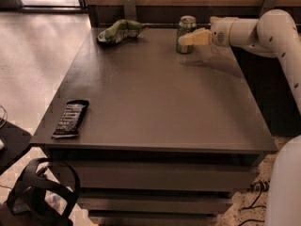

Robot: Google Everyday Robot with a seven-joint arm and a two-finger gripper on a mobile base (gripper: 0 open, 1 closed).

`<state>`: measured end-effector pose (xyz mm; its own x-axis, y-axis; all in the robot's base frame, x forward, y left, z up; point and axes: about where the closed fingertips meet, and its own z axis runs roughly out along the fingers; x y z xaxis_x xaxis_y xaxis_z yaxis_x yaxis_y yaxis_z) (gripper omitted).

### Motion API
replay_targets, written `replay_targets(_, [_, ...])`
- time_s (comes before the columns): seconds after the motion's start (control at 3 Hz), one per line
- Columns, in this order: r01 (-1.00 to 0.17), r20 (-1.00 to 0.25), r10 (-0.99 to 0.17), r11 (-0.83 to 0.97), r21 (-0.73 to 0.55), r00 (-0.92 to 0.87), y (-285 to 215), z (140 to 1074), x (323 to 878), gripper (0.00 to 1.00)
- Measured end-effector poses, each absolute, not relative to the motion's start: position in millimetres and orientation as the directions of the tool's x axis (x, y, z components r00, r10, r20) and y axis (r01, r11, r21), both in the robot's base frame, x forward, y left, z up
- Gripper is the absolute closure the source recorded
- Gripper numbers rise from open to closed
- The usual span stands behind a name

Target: Move green can near rxbar chocolate

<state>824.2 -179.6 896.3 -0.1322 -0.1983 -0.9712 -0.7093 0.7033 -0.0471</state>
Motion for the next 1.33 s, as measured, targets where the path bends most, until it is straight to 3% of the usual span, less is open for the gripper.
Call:
replay_targets(0.67, [-0.705,-0.982,-0.147,0.709,-0.022,-0.117,-168,886,842,0.0])
replay_targets(1.33, [-0.711,-0.982,-0.147,0.703,-0.019,-0.119,-161,883,843,0.4])
